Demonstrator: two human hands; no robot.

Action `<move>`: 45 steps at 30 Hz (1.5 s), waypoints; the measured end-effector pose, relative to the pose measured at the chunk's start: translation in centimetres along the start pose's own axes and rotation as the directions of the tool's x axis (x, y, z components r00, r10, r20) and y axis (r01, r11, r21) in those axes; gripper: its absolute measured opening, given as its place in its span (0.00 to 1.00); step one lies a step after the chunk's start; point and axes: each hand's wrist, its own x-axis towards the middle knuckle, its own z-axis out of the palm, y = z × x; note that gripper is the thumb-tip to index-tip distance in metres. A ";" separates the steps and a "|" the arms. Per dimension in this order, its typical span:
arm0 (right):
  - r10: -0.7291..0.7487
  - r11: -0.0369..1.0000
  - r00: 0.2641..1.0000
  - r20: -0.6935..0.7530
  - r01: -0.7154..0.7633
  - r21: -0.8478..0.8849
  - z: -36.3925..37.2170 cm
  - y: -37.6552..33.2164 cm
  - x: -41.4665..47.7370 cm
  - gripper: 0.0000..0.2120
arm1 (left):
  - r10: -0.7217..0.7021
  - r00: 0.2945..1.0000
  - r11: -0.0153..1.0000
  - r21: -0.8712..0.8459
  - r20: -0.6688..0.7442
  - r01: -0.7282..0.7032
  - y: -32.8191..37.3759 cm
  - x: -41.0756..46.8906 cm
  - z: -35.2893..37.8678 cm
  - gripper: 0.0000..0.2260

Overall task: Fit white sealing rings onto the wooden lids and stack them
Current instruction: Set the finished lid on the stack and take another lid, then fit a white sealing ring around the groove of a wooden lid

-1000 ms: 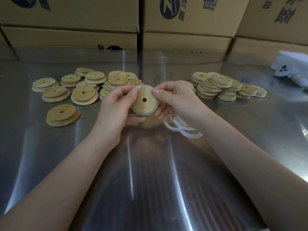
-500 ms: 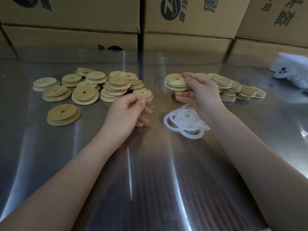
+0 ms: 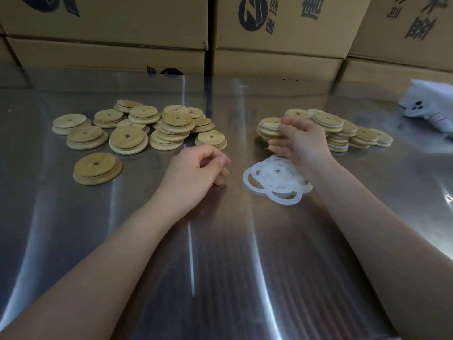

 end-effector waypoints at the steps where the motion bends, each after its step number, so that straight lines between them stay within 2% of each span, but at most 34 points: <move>1: -0.004 1.000 1.000 -0.001 0.004 -0.019 -0.1 0.1 0.1 0.10 | 0.003 1.000 1.000 0.006 0.002 -0.003 0.0 0.0 0.0 0.08; 6: -0.107 0.961 0.994 -0.015 0.100 -0.259 -0.4 0.5 0.5 0.12 | 0.024 1.000 0.999 0.048 0.015 -0.025 -0.1 -0.1 0.0 0.08; 13: -0.295 0.764 0.955 0.039 0.260 -0.591 -0.3 0.9 0.6 0.16 | 0.018 1.000 0.999 0.049 0.012 -0.019 -0.2 0.0 0.1 0.07; 21: -0.335 0.615 0.932 0.140 0.328 -0.717 0.1 1.0 0.3 0.19 | 0.024 1.000 0.998 0.062 0.014 -0.025 -0.1 0.0 0.1 0.07; 25: -0.461 0.513 0.876 0.140 0.392 -0.764 0.4 0.7 -0.1 0.18 | 0.024 1.000 0.998 0.061 -0.016 -0.023 -0.1 0.1 0.0 0.08; 28: -0.510 0.468 0.822 0.253 0.512 -0.720 1.5 0.6 -1.1 0.16 | -0.003 0.997 1.000 0.013 -0.080 0.004 -0.2 0.3 0.0 0.09; 32: -0.451 0.385 0.686 0.571 0.727 -0.569 3.6 1.4 -3.3 0.17 | -0.080 0.986 0.992 -0.104 -0.149 0.064 -0.5 0.6 0.0 0.10; 34: -0.369 0.368 0.647 0.668 0.761 -0.534 4.3 2.0 -3.8 0.17 | -0.114 0.978 0.984 -0.152 -0.177 0.088 -0.5 0.7 0.0 0.11; 36: -0.262 0.357 0.662 0.702 0.743 -0.567 4.5 2.5 -4.0 0.18 | -0.133 0.970 0.979 -0.178 -0.202 0.097 -0.5 0.7 -0.1 0.10; 38: -0.186 0.293 0.664 0.724 0.741 -0.605 4.5 2.8 -3.9 0.17 | -0.145 0.966 0.976 -0.193 -0.215 0.103 -0.4 0.7 -0.2 0.10; 41: -0.150 0.257 0.644 0.750 0.758 -0.599 4.6 2.7 -3.9 0.15 | -0.151 0.964 0.975 -0.192 -0.218 0.110 -0.2 0.7 -0.2 0.10; 45: -0.156 0.283 0.650 0.743 0.750 -0.597 4.6 2.5 -4.0 0.15 | -0.152 0.962 0.978 -0.176 -0.227 0.113 -0.1 0.6 -0.3 0.10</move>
